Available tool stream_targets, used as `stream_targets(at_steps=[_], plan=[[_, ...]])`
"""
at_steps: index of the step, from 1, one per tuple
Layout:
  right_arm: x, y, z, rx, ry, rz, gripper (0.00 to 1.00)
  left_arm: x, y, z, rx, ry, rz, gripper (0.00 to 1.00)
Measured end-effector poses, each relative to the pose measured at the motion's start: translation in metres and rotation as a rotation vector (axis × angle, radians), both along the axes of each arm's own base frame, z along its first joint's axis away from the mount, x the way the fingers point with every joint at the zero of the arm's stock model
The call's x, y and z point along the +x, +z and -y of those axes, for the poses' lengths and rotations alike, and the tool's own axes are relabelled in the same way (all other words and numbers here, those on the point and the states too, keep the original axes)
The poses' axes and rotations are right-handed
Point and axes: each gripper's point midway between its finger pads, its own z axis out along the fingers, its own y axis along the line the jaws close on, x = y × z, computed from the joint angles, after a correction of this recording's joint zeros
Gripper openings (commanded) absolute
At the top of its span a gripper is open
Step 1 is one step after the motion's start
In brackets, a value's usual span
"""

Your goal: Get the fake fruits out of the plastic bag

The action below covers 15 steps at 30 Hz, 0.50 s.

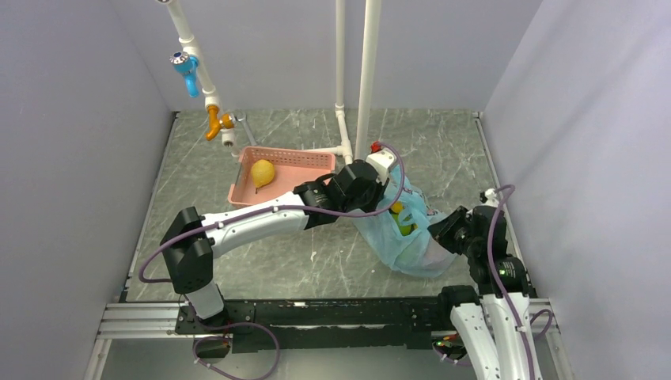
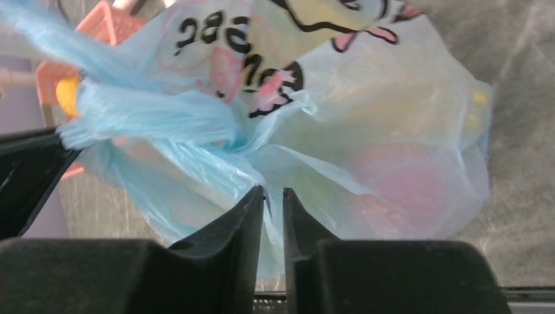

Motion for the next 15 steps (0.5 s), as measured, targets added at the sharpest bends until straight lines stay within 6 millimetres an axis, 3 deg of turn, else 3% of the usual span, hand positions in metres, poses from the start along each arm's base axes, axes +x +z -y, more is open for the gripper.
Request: stream_targets(at_steps=[4,9,15], plan=[[0.004,0.012,-0.013,-0.027,0.140,0.011,0.39,-0.003,0.001,0.003,-0.012,-0.027,-0.011,0.00],[0.020,0.031,-0.013,-0.084,0.206,0.012,0.43,-0.007,0.001,0.006,-0.018,-0.051,-0.022,0.00],[0.023,0.028,-0.041,-0.153,0.359,-0.022,0.51,-0.010,0.000,0.008,-0.022,-0.067,-0.030,0.00]])
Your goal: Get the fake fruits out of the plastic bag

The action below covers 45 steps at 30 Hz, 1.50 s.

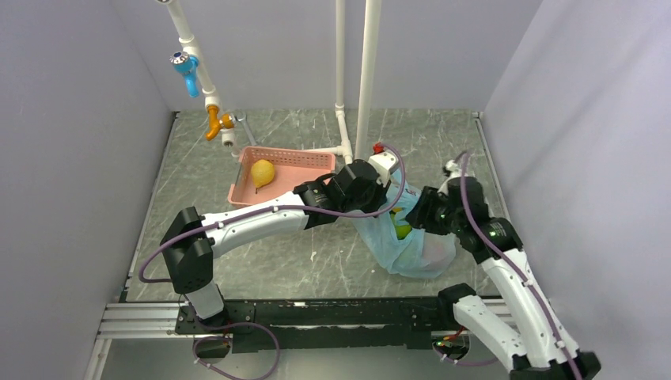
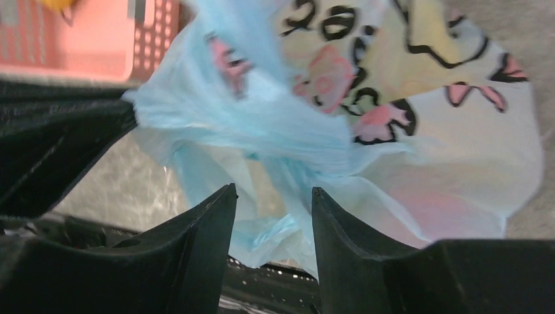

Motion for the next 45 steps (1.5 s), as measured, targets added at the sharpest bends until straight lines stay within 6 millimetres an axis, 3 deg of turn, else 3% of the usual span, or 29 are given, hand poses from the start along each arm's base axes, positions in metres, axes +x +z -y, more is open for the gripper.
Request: stream_targets(at_steps=[4,11,12,17,23,28,34,42,45], plan=[[-0.007,-0.010,-0.024,-0.075,0.113,-0.023,0.51,-0.002,0.000,0.001,-0.003,-0.012,-0.006,0.00],[0.009,-0.023,-0.018,-0.227,0.065,-0.006,0.49,-0.004,-0.001,0.002,-0.005,-0.019,-0.011,0.00],[0.011,-0.024,-0.018,-0.246,0.062,-0.001,0.44,-0.004,-0.002,0.001,-0.004,-0.020,-0.012,0.00],[0.020,-0.022,-0.023,-0.295,0.046,0.050,0.00,-0.004,-0.002,0.001,-0.002,-0.020,-0.013,0.00],[0.022,-0.011,-0.020,-0.284,0.020,0.142,0.00,-0.001,-0.003,-0.001,-0.003,0.010,-0.014,0.00],[0.000,0.016,-0.026,-0.128,0.113,0.347,0.00,0.010,-0.006,-0.012,0.015,0.113,-0.014,0.00],[-0.032,0.077,-0.027,0.111,0.169,0.668,0.00,0.021,-0.005,-0.019,0.038,0.189,0.001,0.00],[-0.048,0.104,-0.014,0.202,0.124,0.765,0.00,0.025,-0.010,-0.021,0.064,0.211,0.004,0.00],[-0.057,0.123,-0.010,0.216,0.133,0.796,0.00,0.025,-0.012,-0.022,0.070,0.213,0.003,0.00]])
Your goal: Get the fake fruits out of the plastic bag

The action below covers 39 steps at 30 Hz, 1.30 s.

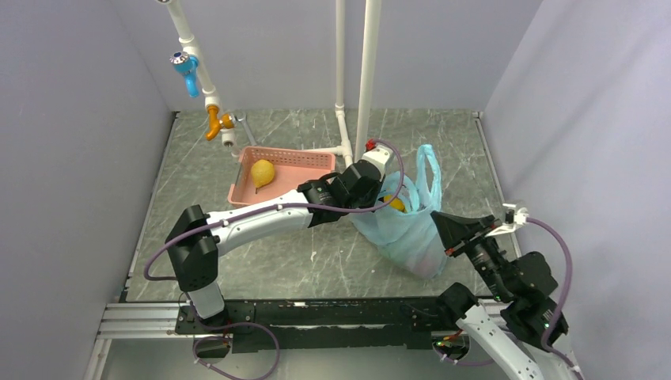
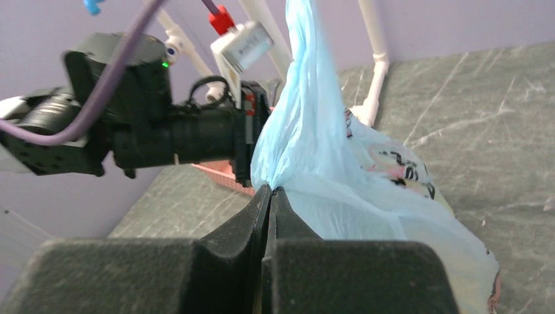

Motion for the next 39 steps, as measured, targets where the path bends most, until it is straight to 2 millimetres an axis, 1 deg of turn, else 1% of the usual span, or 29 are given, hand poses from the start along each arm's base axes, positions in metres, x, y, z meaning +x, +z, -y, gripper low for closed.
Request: stream_targets(at_steps=[2,4,5,6,7,8,10,11,13,18,19,21,23,25,27,30,32,33,35,36,37,39], plan=[[-0.007,0.015,0.005,0.004,0.003,0.027,0.00,0.000,0.000,0.000,0.002,-0.001,0.002,0.00],[-0.010,0.022,0.012,0.009,-0.019,0.032,0.00,0.000,0.001,0.000,0.007,-0.005,0.004,0.00],[-0.010,0.023,0.015,0.009,-0.034,0.029,0.00,-0.001,0.002,0.000,0.013,-0.015,0.005,0.02],[-0.010,0.021,0.018,0.007,-0.050,0.023,0.00,-0.001,0.004,0.001,0.019,-0.029,0.011,0.08],[-0.009,0.018,0.020,0.000,-0.059,0.012,0.00,-0.002,0.007,0.002,0.024,-0.056,0.019,0.16],[-0.009,0.014,0.020,-0.010,-0.063,-0.002,0.00,-0.004,0.012,0.006,0.023,-0.089,0.029,0.27],[-0.007,0.006,0.020,-0.029,-0.068,-0.030,0.00,-0.007,0.023,0.012,0.018,-0.148,0.045,0.40],[-0.005,0.004,0.019,-0.037,-0.068,-0.043,0.00,-0.010,0.028,0.014,0.015,-0.177,0.052,0.44],[-0.002,-0.002,0.015,-0.056,-0.062,-0.068,0.00,-0.015,0.040,0.018,-0.001,-0.225,0.063,0.49],[0.002,-0.013,0.006,-0.079,-0.033,-0.099,0.00,-0.038,0.072,0.024,-0.058,-0.368,0.096,0.70],[0.001,-0.015,0.005,-0.080,-0.025,-0.103,0.00,-0.042,0.081,0.027,-0.060,-0.396,0.112,0.71],[0.002,-0.018,0.003,-0.082,-0.018,-0.109,0.00,-0.054,0.102,0.041,-0.061,-0.456,0.152,0.72],[0.002,-0.020,0.002,-0.077,-0.013,-0.112,0.00,-0.066,0.127,0.061,-0.083,-0.500,0.190,0.72],[0.001,-0.021,0.001,-0.075,-0.008,-0.112,0.00,-0.074,0.146,0.079,-0.106,-0.516,0.225,0.72],[0.000,-0.020,0.001,-0.072,-0.007,-0.108,0.00,-0.082,0.147,0.089,-0.102,-0.517,0.235,0.72],[0.000,-0.020,0.002,-0.071,-0.007,-0.106,0.00,-0.088,0.129,0.093,-0.045,-0.497,0.236,0.72],[-0.001,-0.025,0.002,-0.085,-0.007,-0.122,0.00,-0.088,0.116,0.092,-0.007,-0.467,0.246,0.72],[-0.002,-0.027,0.002,-0.091,-0.006,-0.130,0.00,-0.087,0.113,0.092,0.002,-0.454,0.251,0.73],[-0.003,-0.032,0.002,-0.101,-0.002,-0.144,0.00,-0.087,0.107,0.089,0.010,-0.427,0.271,0.76],[-0.004,-0.033,0.001,-0.104,0.005,-0.149,0.00,-0.088,0.105,0.085,0.009,-0.419,0.279,0.82],[-0.004,-0.034,0.001,-0.107,0.009,-0.152,0.00,-0.089,0.104,0.081,0.007,-0.413,0.284,0.85],[-0.006,-0.035,-0.001,-0.109,0.023,-0.155,0.00,-0.090,0.105,0.070,0.000,-0.399,0.291,0.85]])
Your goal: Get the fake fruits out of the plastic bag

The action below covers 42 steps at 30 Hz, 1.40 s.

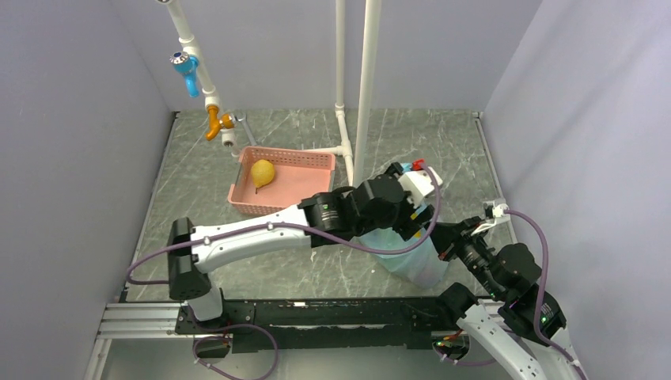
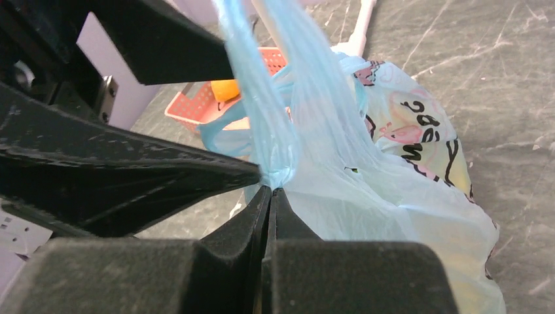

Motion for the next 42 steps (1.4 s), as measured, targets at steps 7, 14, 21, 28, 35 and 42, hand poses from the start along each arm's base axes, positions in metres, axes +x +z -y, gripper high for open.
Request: stream_targets(at_steps=[7,14,21,28,35,42], plan=[[0.002,0.010,-0.001,0.023,-0.002,0.031,0.00,-0.004,0.013,-0.021,-0.030,0.017,-0.007,0.85],[0.002,0.011,-0.001,0.025,-0.003,0.035,0.00,-0.001,0.002,-0.027,-0.010,0.044,-0.020,0.85],[0.002,0.011,-0.001,0.026,-0.001,0.036,0.00,0.024,-0.009,-0.036,0.025,0.106,-0.048,0.34],[0.002,0.011,-0.001,0.026,-0.001,0.036,0.00,0.080,-0.015,-0.066,0.045,0.268,-0.045,0.00],[0.001,0.009,0.007,0.064,-0.058,-0.030,0.00,0.131,-0.014,-0.105,0.021,0.355,-0.087,0.00],[-0.001,-0.020,0.068,0.278,-0.482,-0.280,0.00,0.105,0.003,-0.125,-0.084,0.232,-0.165,0.00]])
